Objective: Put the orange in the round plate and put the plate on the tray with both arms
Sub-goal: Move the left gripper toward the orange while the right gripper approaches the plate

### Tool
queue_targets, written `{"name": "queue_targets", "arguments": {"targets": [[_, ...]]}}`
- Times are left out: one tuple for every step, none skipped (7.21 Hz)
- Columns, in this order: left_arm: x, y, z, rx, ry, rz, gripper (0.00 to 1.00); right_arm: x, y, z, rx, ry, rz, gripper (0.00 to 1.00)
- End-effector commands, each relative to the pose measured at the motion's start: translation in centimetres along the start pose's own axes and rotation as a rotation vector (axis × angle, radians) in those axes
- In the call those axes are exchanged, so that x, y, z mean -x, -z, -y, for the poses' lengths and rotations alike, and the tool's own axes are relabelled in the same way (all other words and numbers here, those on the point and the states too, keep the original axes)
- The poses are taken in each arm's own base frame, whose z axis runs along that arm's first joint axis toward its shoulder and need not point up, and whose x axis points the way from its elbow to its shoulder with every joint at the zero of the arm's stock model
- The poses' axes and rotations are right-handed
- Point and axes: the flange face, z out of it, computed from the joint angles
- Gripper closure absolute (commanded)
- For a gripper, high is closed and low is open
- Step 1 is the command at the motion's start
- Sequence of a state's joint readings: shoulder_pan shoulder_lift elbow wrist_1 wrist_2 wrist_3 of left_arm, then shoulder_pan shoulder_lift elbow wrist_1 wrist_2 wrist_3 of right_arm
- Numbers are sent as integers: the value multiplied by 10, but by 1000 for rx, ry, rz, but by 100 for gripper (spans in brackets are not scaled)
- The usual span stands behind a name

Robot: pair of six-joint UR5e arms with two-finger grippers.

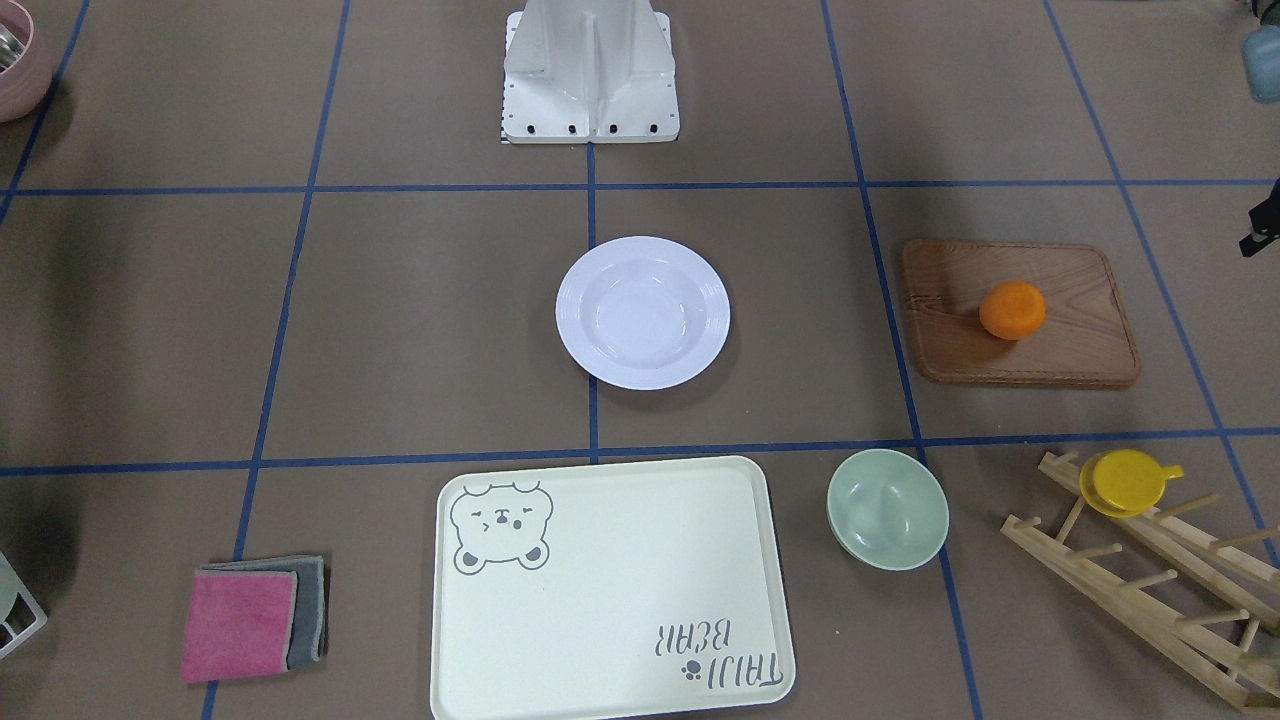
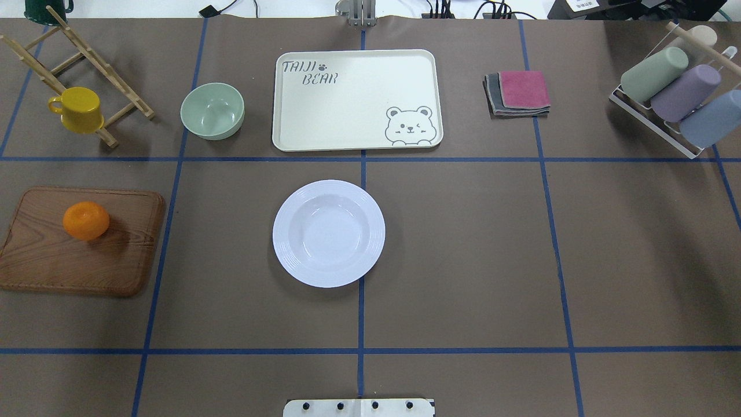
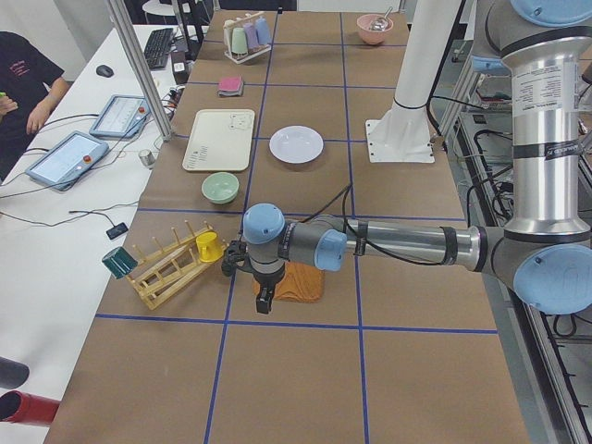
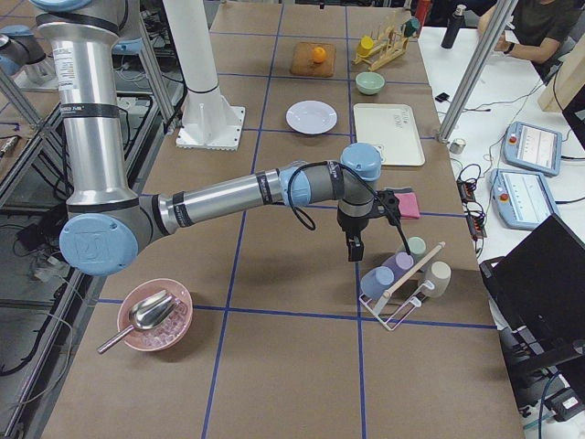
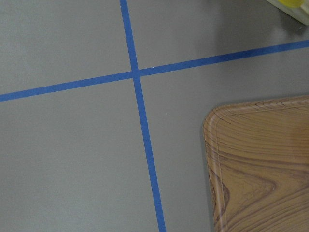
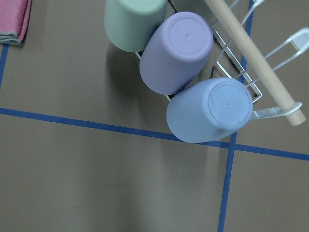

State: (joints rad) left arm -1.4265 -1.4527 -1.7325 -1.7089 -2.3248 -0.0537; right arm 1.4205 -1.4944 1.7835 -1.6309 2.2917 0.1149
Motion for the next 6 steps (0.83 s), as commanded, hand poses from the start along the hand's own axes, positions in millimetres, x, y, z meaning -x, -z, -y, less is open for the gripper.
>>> {"name": "queue_targets", "arguments": {"targets": [[-3, 2, 2, -5, -5, 0, 1, 14, 8, 0, -15, 24, 16, 0], [-11, 8, 5, -18, 11, -1, 0, 32, 19, 0, -26, 47, 94, 0], [-24, 18, 9, -37, 59, -4, 1, 49, 29, 7, -36, 62, 157, 0], [-39, 31, 15, -61, 79, -11, 1, 74, 29, 6, 2, 21, 286, 0], [-51, 32, 20, -66, 96, -17, 1, 103, 30, 12, 45, -51, 368, 0], [-78, 27, 38, -59, 132, -30, 1, 137, 36, 21, 52, -22, 415, 0]]}}
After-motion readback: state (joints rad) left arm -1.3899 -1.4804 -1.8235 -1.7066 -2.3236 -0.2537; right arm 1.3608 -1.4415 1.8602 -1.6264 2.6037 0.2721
